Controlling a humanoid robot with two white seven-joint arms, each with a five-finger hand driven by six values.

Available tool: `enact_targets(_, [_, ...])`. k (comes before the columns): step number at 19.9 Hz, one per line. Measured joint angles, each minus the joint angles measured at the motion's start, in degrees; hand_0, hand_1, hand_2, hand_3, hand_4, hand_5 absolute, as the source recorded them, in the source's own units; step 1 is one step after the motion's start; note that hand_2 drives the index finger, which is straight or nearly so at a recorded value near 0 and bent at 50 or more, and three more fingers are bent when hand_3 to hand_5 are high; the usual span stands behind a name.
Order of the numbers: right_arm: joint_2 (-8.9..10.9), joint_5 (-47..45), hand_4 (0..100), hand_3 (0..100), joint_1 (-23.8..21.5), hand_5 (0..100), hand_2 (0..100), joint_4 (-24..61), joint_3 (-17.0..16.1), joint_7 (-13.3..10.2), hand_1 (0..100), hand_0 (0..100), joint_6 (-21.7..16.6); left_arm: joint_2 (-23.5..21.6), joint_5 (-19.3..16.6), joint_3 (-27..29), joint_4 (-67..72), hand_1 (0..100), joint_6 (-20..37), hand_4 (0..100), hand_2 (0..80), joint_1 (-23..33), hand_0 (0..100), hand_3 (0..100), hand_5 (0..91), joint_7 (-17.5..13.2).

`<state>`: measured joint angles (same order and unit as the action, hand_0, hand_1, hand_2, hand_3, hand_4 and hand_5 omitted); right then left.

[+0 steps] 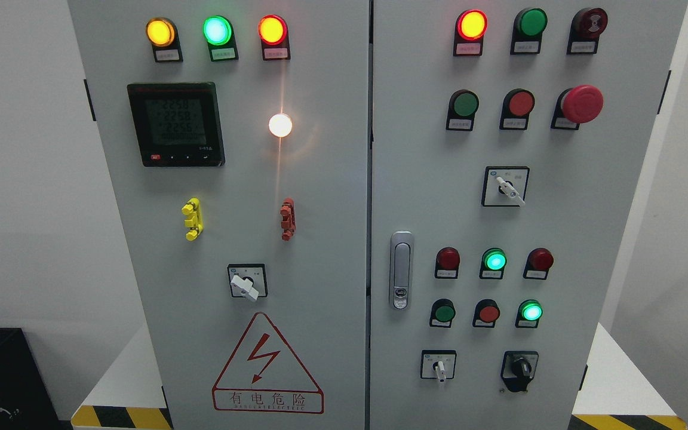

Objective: Flip black knob to close circuit

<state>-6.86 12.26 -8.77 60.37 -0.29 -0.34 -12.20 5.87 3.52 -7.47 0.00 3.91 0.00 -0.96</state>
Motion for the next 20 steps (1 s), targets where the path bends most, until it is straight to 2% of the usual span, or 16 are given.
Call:
enact_targets(4, [0.0,5.87,68,79,-0.16,61,65,4.29,-0.7,-2.26,0,0,0.11,0.0,0.0,0.0,0.0,56,0.0,0,0.0,0.0,12,0,0.0,0.0])
enact_targets(8, [0.0,13.37,76,89,-0.23,74,78,8.33,-1.29,-5.81,0,0,0.47,0.0,0.0,0.0,0.0,56,0.0,0,0.0,0.0,12,0,0.0,0.0])
enact_targets(11, [0.0,19.17,80,94,-0.24,81,84,11.49,-1.82,-7.07,0,0,2.16,0.0,0.0,0.0,0.0,56,0.0,0,0.0,0.0,12,0,0.0,0.0])
enact_targets(16, [0.01,26.9,84,98,-0.28,86,87,16.82,-2.56,-7.33,0,0,6.63,0.0,0.0,0.0,0.0,56,0.0,0,0.0,0.0,12,0,0.0,0.0])
enact_targets(20, [-0.01,31.78,86,99,-0.31,89,88,21.34,-2.86,-5.5,0,0,11.05,0.0,0.0,0.0,0.0,56,0.0,0,0.0,0.0,12,0,0.0,0.0])
